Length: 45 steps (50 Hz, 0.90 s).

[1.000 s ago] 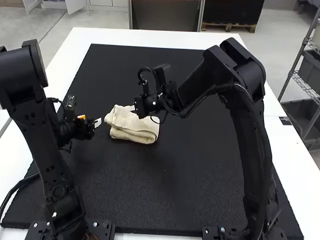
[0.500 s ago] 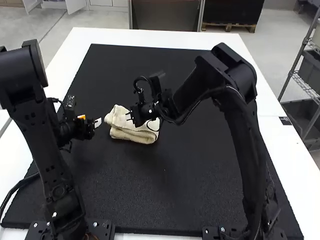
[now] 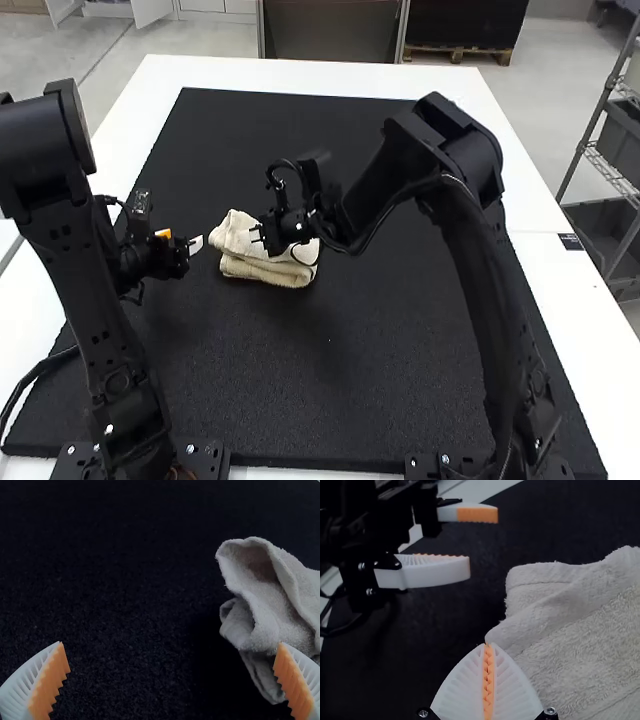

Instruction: Fold the towel.

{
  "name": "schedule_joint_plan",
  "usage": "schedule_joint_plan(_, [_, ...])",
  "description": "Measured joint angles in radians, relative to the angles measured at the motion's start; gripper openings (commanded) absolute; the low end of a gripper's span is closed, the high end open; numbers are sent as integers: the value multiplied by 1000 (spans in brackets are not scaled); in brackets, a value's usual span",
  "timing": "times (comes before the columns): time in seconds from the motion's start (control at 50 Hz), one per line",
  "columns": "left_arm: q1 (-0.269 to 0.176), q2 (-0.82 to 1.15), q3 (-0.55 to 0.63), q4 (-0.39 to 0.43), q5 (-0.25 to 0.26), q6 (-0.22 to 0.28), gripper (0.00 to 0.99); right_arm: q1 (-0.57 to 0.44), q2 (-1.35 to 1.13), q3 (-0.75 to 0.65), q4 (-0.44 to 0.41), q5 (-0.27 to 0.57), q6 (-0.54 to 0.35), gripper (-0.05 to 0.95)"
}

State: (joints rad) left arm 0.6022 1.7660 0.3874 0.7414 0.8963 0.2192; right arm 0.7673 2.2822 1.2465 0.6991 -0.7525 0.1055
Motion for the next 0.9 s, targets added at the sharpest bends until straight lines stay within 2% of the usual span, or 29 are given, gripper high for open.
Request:
schedule_joint_plan(0.34, [0, 0, 0, 0, 10, 0, 959, 0, 63, 1, 50, 0, 1, -20])
schedule_joint_plan(0.9, [0, 0, 0, 4, 18, -4, 959, 0, 108, 1, 59, 0, 15, -20])
